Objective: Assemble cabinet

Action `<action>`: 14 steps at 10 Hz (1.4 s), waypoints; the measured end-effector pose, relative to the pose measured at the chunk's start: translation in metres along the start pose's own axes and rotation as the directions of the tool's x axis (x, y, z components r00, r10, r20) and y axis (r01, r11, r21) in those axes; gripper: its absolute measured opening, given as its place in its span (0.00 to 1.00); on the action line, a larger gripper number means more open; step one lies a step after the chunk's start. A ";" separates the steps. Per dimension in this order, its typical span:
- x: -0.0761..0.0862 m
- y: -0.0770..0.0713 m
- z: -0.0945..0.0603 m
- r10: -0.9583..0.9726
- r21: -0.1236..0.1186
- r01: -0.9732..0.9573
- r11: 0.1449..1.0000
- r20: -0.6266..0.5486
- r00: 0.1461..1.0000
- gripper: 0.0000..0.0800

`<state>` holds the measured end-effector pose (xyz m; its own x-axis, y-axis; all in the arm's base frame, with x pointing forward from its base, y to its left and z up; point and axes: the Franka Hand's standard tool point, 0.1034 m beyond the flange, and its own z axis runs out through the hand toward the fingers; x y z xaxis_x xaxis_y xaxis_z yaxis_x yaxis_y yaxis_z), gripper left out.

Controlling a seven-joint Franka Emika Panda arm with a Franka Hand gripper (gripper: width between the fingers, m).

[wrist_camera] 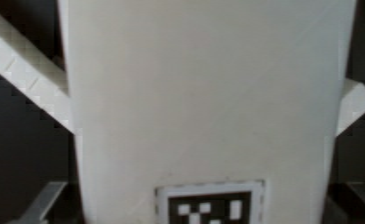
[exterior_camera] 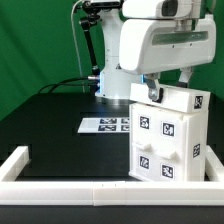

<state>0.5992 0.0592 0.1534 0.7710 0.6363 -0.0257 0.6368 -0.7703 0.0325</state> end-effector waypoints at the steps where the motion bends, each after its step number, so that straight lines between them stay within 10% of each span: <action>1: 0.000 0.000 0.000 0.082 0.002 -0.082 0.997 -0.001 0.997 0.70; 14: 0.006 -0.010 -0.001 0.815 0.055 -0.815 0.577 0.020 0.578 0.70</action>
Offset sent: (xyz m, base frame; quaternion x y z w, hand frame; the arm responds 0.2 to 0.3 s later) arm -0.0004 -0.0005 0.0007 0.0006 0.0007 0.1291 0.9916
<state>0.5980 0.0708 0.1534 0.9653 -0.2609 -0.0088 -0.2610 -0.9652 -0.0154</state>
